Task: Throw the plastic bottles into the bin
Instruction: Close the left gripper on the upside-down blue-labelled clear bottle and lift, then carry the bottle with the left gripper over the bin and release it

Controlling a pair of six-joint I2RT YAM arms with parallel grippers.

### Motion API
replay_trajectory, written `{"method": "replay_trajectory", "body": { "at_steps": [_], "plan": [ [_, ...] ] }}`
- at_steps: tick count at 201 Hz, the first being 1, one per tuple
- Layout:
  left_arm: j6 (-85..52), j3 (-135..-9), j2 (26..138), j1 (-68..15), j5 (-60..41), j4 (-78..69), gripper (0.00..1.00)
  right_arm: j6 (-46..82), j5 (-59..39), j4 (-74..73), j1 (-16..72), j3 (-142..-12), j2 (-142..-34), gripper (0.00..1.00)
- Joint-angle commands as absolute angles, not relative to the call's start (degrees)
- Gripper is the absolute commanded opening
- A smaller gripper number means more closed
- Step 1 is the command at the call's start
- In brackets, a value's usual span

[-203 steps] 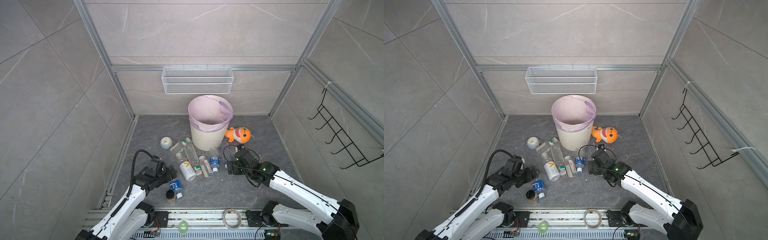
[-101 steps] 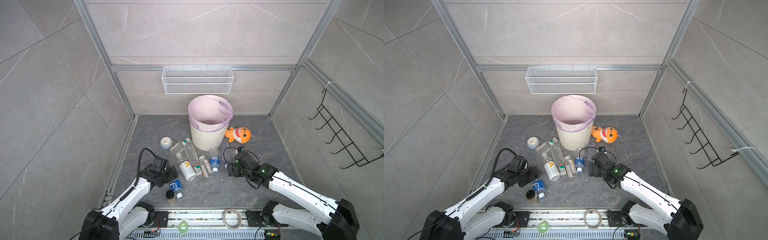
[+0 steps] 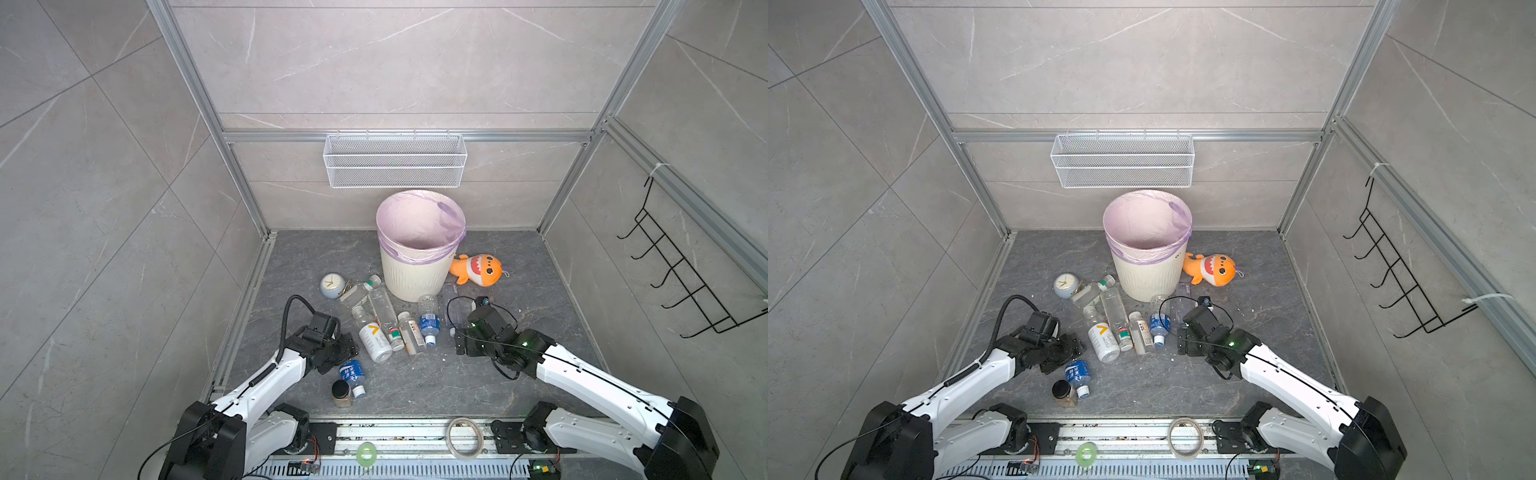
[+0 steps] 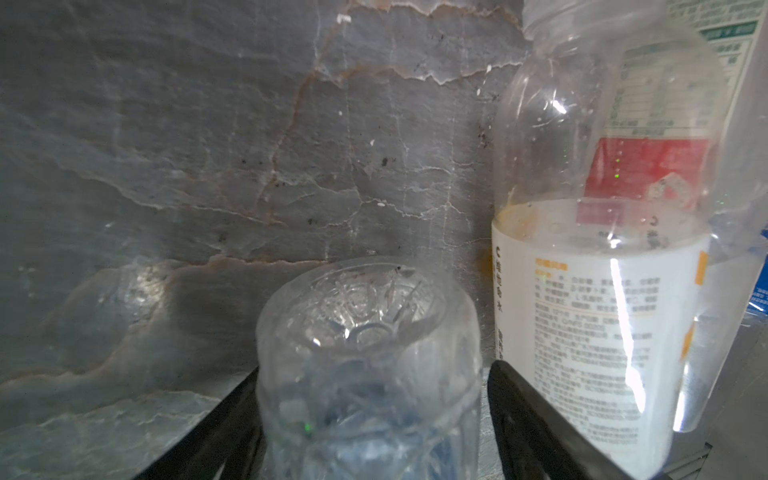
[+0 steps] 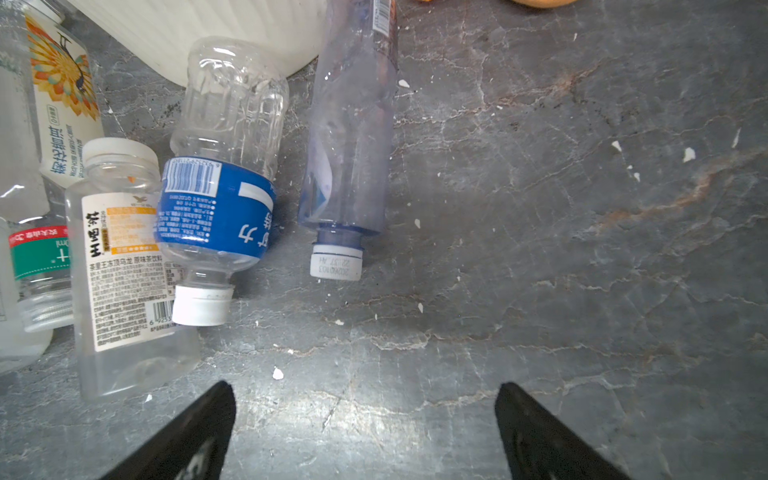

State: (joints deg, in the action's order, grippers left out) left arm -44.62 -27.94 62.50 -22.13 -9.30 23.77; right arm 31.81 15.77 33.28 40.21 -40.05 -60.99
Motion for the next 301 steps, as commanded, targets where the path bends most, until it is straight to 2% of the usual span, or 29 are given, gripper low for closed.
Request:
{"method": "replay_trajectory", "body": {
  "at_steps": [1, 68, 89, 135, 205, 265, 301],
  "plan": [
    [-44.9, -27.4, 62.6, -22.2, -10.0, 22.1, 0.82, 32.9, 15.8, 33.2, 40.4, -39.1, -60.3, 1.00],
    [-45.0, -27.8, 64.3, -22.2, -10.7, 20.0, 0.61, 33.5, 16.3, 33.6, 40.3, -38.4, -59.5, 1.00],
    [-45.1, -28.0, 64.1, -22.2, -11.0, 19.3, 0.57, 33.6, 16.3, 33.7, 40.3, -38.3, -59.4, 1.00],
    [-44.8, -28.3, 60.8, -22.3, -9.7, 17.0, 0.55, 33.5, 16.4, 33.8, 40.3, -38.3, -59.3, 1.00],
    [-38.2, -27.4, 47.3, -22.2, -3.6, 16.3, 0.54, 31.9, 17.6, 32.5, 40.3, -37.0, -56.6, 1.00],
    [-28.9, -27.5, 34.1, -22.2, -7.0, 12.3, 0.52, 28.9, 15.3, 28.1, 40.3, -34.0, -51.0, 1.00],
    [-23.9, -34.6, 32.2, -22.2, -8.9, 9.7, 0.52, 28.1, 14.6, 27.7, 40.3, -34.7, -51.4, 1.00]
  ]
}}
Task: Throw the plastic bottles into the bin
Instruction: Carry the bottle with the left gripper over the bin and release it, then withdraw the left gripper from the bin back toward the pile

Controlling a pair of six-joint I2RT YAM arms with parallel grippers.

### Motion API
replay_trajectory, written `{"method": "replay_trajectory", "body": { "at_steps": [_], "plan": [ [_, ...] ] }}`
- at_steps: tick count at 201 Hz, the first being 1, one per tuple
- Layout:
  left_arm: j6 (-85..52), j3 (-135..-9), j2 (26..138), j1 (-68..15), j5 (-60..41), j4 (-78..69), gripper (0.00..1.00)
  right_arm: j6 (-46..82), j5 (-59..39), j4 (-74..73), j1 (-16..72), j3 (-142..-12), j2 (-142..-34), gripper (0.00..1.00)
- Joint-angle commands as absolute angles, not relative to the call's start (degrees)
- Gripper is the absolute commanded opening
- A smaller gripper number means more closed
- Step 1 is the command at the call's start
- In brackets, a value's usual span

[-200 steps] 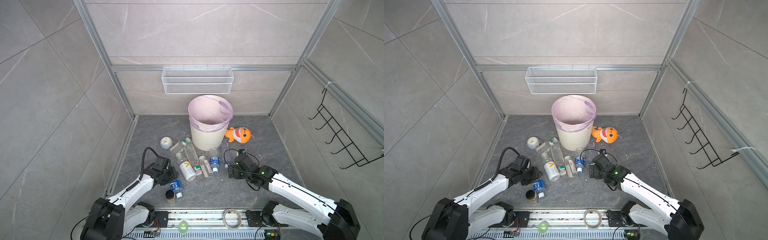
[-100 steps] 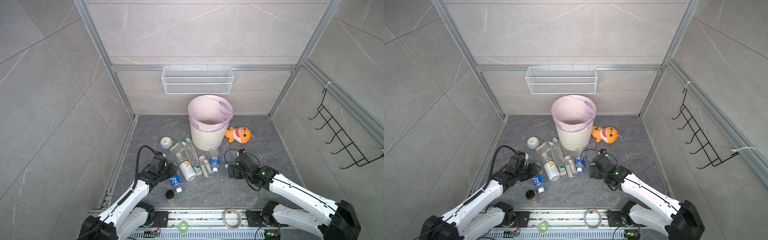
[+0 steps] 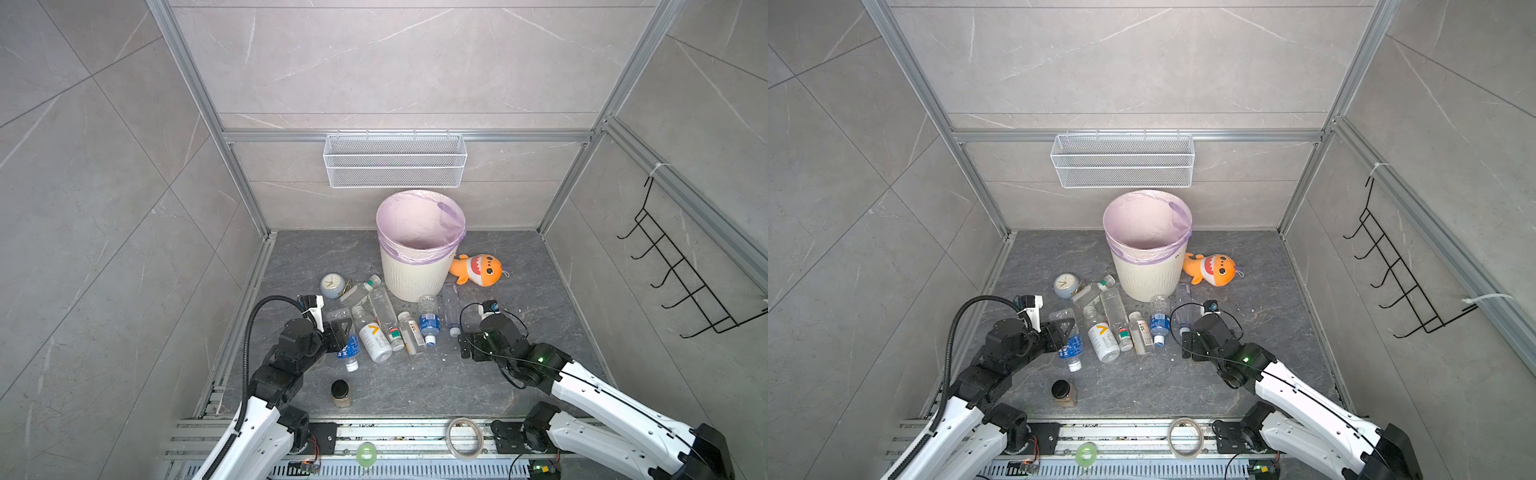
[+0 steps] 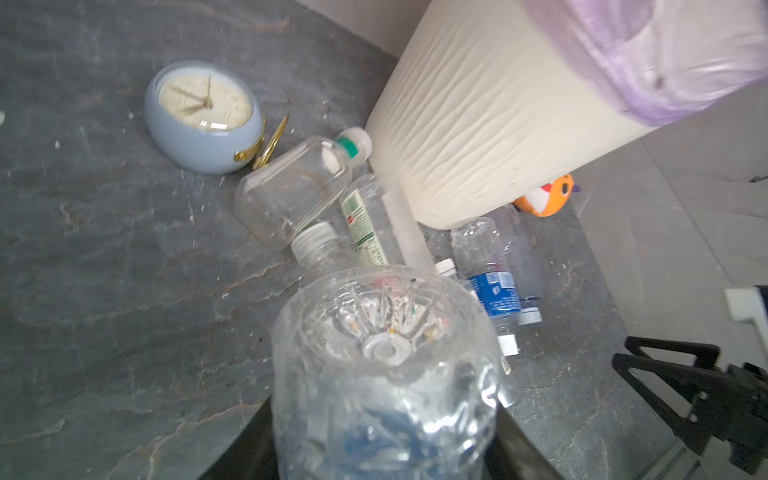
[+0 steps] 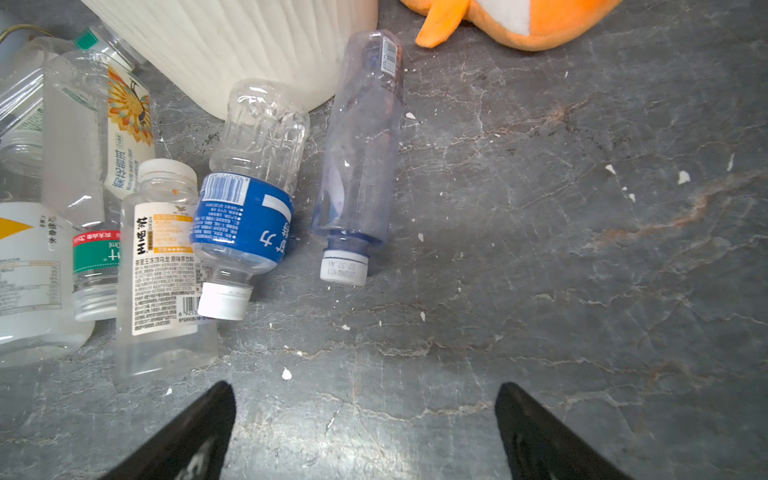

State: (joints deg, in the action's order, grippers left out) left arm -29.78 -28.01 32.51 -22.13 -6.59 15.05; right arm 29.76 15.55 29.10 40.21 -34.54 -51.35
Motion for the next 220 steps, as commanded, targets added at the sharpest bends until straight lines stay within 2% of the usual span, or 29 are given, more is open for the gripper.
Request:
{"method": "replay_trajectory", "body": {
  "at_steps": [1, 26, 57, 98, 106, 114, 117, 119, 131, 141, 153, 172, 220],
  "plan": [
    [-23.8, -35.0, 32.3, -22.3, -8.9, 9.7, 0.52, 28.1, 14.6, 27.7, 40.3, -34.7, -51.4, 1.00],
    [-22.9, -43.7, 37.8, -22.2, -10.4, 6.9, 0.52, 27.4, 13.7, 27.2, 40.3, -35.6, -51.9, 1.00],
    [-22.6, -57.7, 51.3, -22.4, -13.8, 1.4, 0.51, 26.5, 13.2, 27.1, 40.3, -37.2, -51.8, 1.00],
    [-23.5, -92.9, 81.5, -23.9, -21.2, -0.4, 0.52, 23.8, 13.8, 28.8, 40.3, -41.4, -52.6, 1.00],
    [-24.1, -102.0, 88.5, -24.1, -22.6, 1.0, 0.61, 23.6, 13.8, 29.0, 40.3, -42.2, -52.7, 1.00],
    [-25.6, -111.7, 95.9, -24.0, -25.1, 3.1, 0.81, 23.6, 13.9, 29.3, 40.3, -42.7, -52.8, 1.00],
    [-26.0, -115.4, 98.8, -23.9, -25.5, 4.8, 0.94, 23.7, 14.0, 29.3, 40.3, -42.9, -52.9, 1.00],
    [-26.2, -118.5, 100.6, -23.9, -25.5, 6.4, 0.98, 23.7, 14.1, 29.3, 40.3, -43.0, -52.9, 1.00],
    [-26.6, -133.1, 109.7, -23.8, -25.4, 14.8, 1.00, 24.0, 14.4, 29.9, 40.4, -43.7, -52.8, 1.00],
    [-26.7, -139.5, 113.3, -23.6, -25.0, 18.5, 1.00, 24.3, 14.5, 30.2, 40.4, -43.9, -52.4, 0.99],
    [-25.9, -137.6, 111.8, -23.6, -23.7, 17.0, 1.00, 24.6, 14.3, 30.5, 40.3, -43.8, -51.2, 1.00],
    [-25.9, -124.2, 103.7, -23.6, -22.9, 7.2, 1.00, 25.1, 14.2, 31.3, 40.3, -43.0, -49.1, 1.00],
    [-24.8, -105.9, 89.9, -23.9, -21.6, 3.5, 1.00, 26.0, 14.5, 31.8, 40.3, -41.2, -49.5, 1.00]
  ]
}}
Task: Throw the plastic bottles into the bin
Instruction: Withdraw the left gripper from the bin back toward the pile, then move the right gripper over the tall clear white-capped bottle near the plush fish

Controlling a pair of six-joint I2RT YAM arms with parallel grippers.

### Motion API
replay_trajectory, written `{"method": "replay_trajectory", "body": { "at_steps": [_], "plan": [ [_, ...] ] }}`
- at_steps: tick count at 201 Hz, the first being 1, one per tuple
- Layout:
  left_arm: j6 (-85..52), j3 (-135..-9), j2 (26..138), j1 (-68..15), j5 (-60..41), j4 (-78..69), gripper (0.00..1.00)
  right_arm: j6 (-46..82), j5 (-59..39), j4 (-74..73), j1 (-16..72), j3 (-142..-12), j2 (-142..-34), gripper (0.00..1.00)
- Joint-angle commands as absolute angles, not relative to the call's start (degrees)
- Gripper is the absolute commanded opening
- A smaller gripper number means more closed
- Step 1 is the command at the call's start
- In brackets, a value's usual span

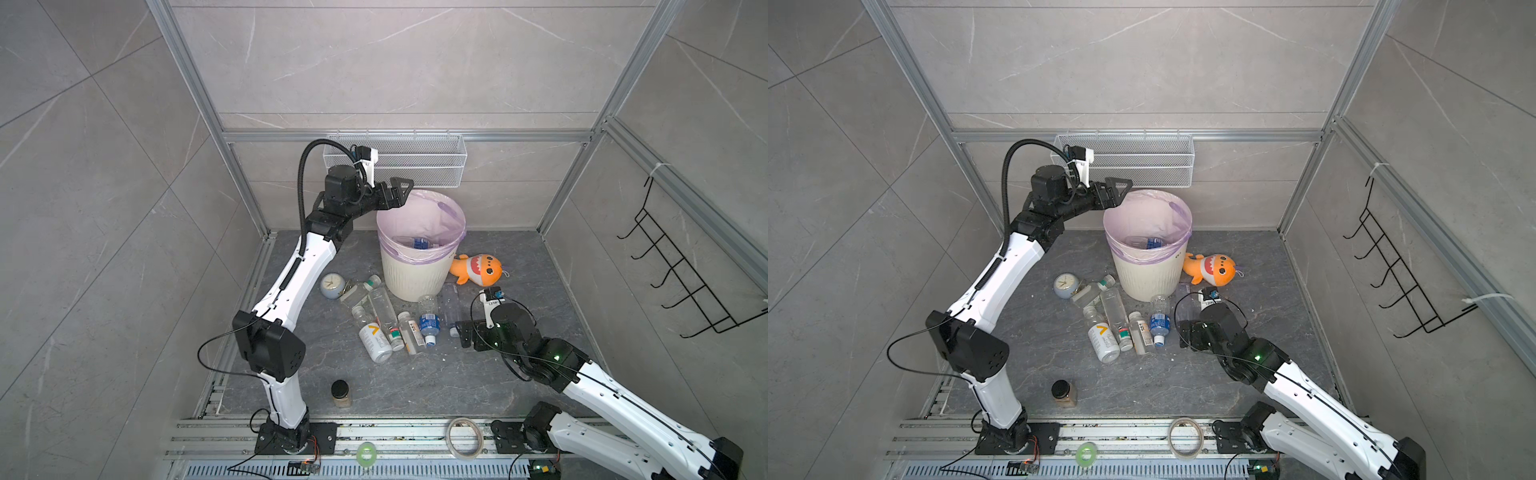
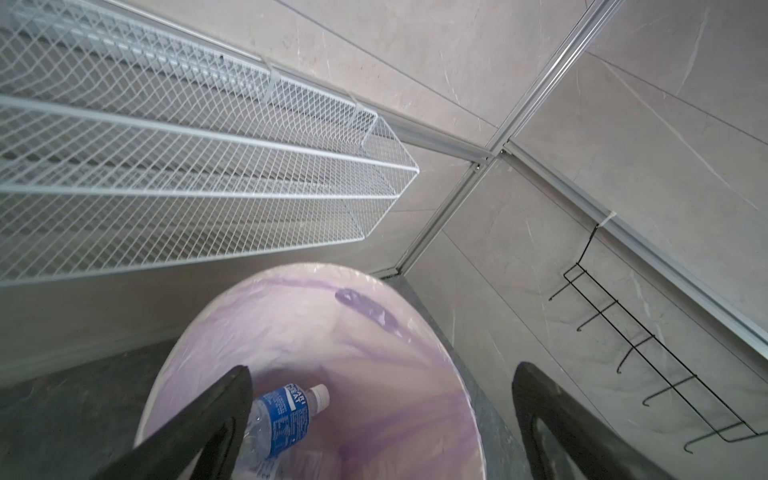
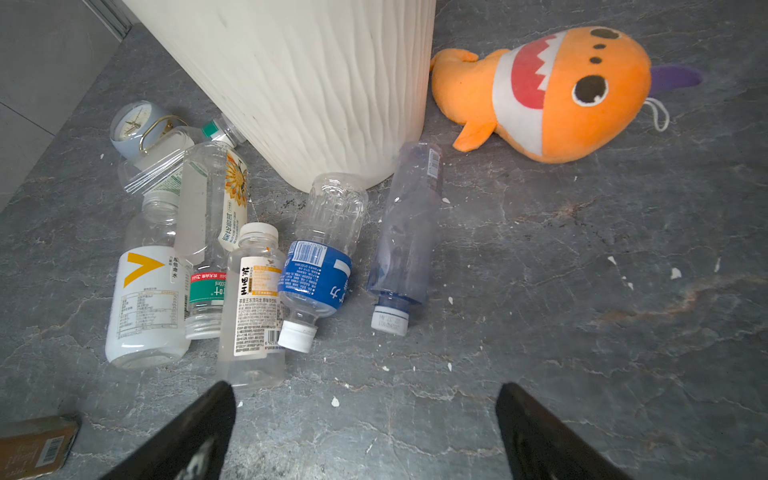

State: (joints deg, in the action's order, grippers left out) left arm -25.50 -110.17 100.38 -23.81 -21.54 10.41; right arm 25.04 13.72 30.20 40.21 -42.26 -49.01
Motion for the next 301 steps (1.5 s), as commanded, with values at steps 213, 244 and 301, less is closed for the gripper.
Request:
{"method": "replay_trajectory", "body": {
  "at_steps": [213, 244, 301],
  "plan": [
    [-20.6, -54.9, 52.2, -23.9, -8.9, 9.6, 1.00, 30.5, 17.7, 29.6, 40.1, -47.0, -66.3, 1.00],
    [-21.1, -50.1, 49.8, -23.9, -8.1, 10.3, 1.00, 30.2, 17.2, 28.4, 39.5, -47.5, -67.9, 1.00],
    [-22.3, -40.4, 45.4, -23.9, -5.4, 11.0, 1.00, 30.3, 15.7, 26.9, 37.0, -48.3, -70.3, 1.00]
  ]
}}
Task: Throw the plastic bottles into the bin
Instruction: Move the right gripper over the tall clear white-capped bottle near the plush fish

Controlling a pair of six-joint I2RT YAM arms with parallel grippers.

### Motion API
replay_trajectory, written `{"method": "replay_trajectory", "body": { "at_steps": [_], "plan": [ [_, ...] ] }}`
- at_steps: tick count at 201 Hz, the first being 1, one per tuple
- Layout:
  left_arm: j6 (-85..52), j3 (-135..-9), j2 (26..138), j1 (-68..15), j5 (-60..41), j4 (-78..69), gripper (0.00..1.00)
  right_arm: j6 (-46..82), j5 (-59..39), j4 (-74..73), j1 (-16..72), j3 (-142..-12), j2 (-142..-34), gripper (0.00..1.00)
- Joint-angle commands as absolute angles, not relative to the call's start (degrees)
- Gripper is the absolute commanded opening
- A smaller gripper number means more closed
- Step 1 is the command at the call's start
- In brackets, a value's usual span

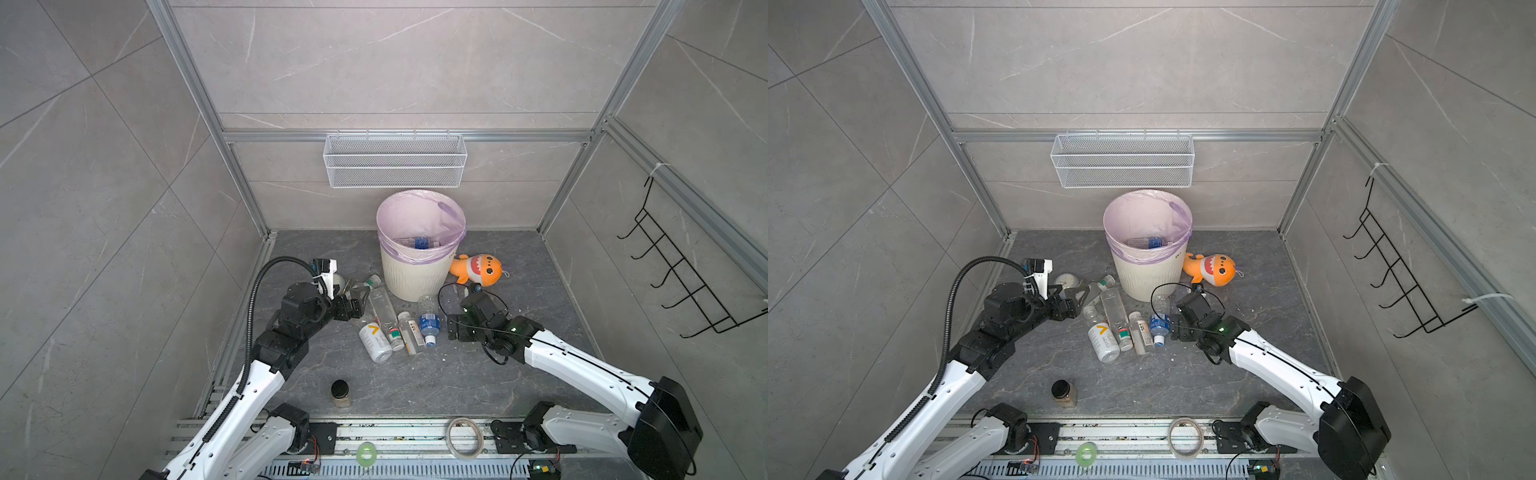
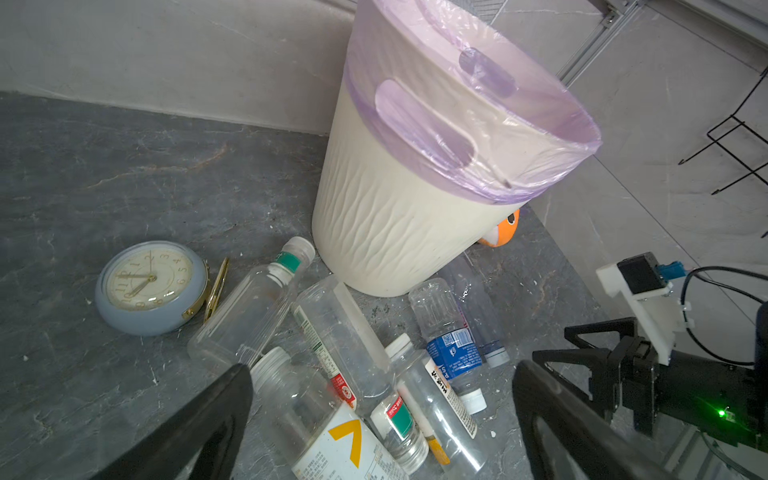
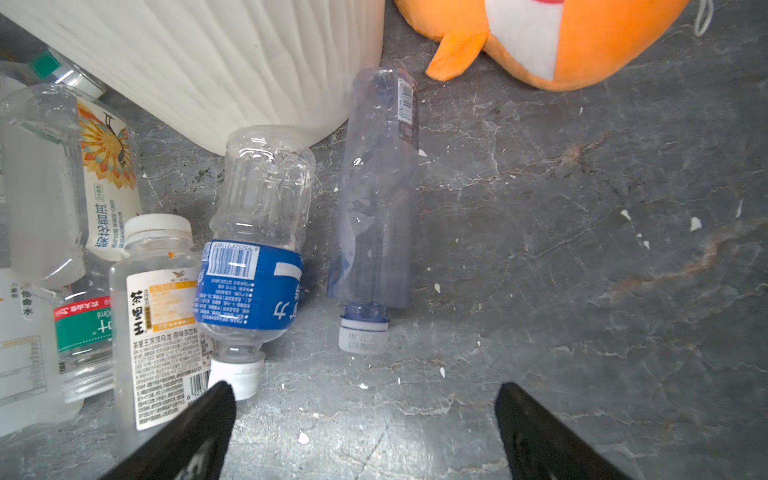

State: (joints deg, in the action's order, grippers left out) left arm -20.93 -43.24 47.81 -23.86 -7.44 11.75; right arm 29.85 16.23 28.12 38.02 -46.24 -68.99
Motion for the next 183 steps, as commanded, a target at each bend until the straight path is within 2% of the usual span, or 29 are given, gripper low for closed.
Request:
{"method": "replay_trajectory", "body": {
  "at_steps": [1, 76, 183],
  "plan": [
    [-22.3, -40.3, 45.3, -23.9, -5.3, 10.9, 1.00, 30.3, 15.6, 26.8, 36.9, -48.3, -70.3, 1.00],
    [-24.3, -29.5, 41.6, -23.9, -4.9, 7.5, 1.00, 30.6, 11.2, 24.3, 32.6, -50.9, -76.5, 1.00],
    [-22.6, -21.7, 42.5, -23.9, -7.6, 1.4, 1.00, 29.3, 7.9, 21.7, 29.1, -53.9, -84.1, 1.00]
  ]
}}
